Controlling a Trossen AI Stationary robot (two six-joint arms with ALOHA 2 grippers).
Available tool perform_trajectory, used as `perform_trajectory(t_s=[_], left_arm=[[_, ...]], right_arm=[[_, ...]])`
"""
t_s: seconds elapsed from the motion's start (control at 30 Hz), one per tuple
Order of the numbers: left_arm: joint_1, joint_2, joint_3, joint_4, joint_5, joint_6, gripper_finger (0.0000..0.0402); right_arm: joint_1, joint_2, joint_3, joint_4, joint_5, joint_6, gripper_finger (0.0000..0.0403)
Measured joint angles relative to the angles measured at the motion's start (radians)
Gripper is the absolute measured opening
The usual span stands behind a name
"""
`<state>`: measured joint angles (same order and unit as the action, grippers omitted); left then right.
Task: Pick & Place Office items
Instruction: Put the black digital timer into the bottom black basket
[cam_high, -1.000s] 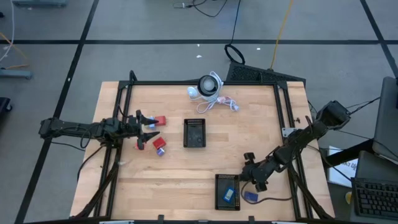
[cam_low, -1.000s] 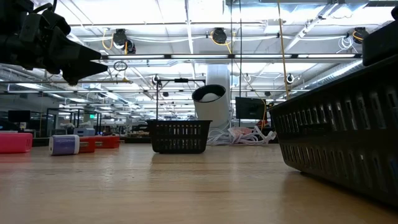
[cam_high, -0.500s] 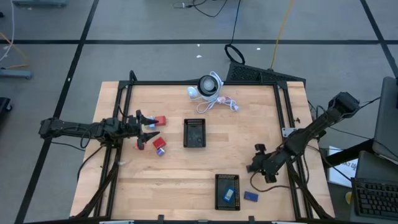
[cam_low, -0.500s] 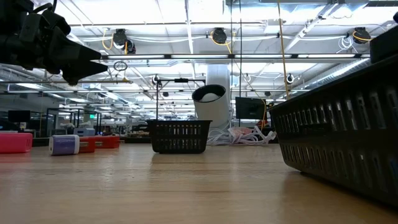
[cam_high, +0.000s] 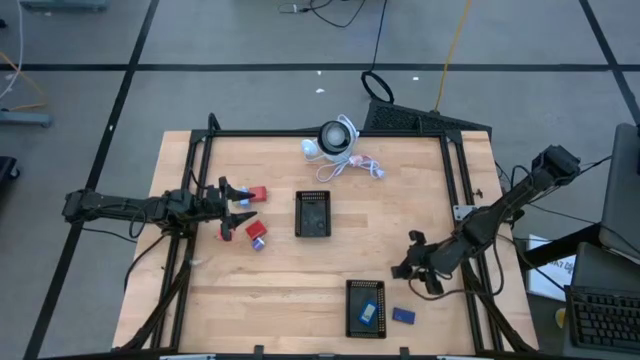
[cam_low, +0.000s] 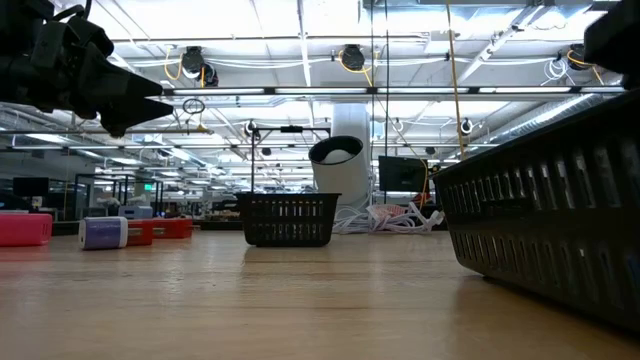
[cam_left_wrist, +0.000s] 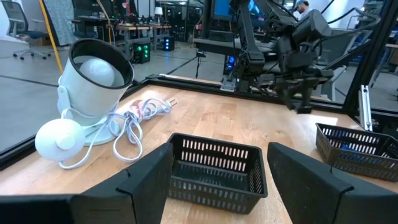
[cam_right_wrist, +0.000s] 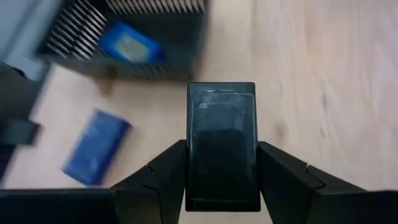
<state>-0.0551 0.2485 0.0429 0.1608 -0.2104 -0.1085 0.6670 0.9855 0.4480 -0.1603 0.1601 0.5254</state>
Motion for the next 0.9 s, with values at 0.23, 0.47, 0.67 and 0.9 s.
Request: perform_trajectory(t_s=[0.23, 0.47, 0.67, 0.9], left_arm=[[0.0, 0.0, 0.0, 0.0, 0.0, 0.0, 0.0267], [0.0, 0.0, 0.0, 0.0, 0.0, 0.0, 0.0267], [0.0, 0.0, 0.0, 0.0, 0.0, 0.0, 0.0267], [0.0, 0.0, 0.0, 0.0, 0.0, 0.0, 0.0267]], right_arm=[[0.0, 0.001, 0.002, 0.219, 0.0, -0.08, 0.0169], [0.0, 0.054, 0.002, 0.525, 0.003, -0.141, 0.0169], [0.0, 0.139, 0.003, 0.762, -0.024, -0.156, 0.0169], [0.0, 0.25, 0.064, 0.796, -0.034, -0.158, 0.0169]])
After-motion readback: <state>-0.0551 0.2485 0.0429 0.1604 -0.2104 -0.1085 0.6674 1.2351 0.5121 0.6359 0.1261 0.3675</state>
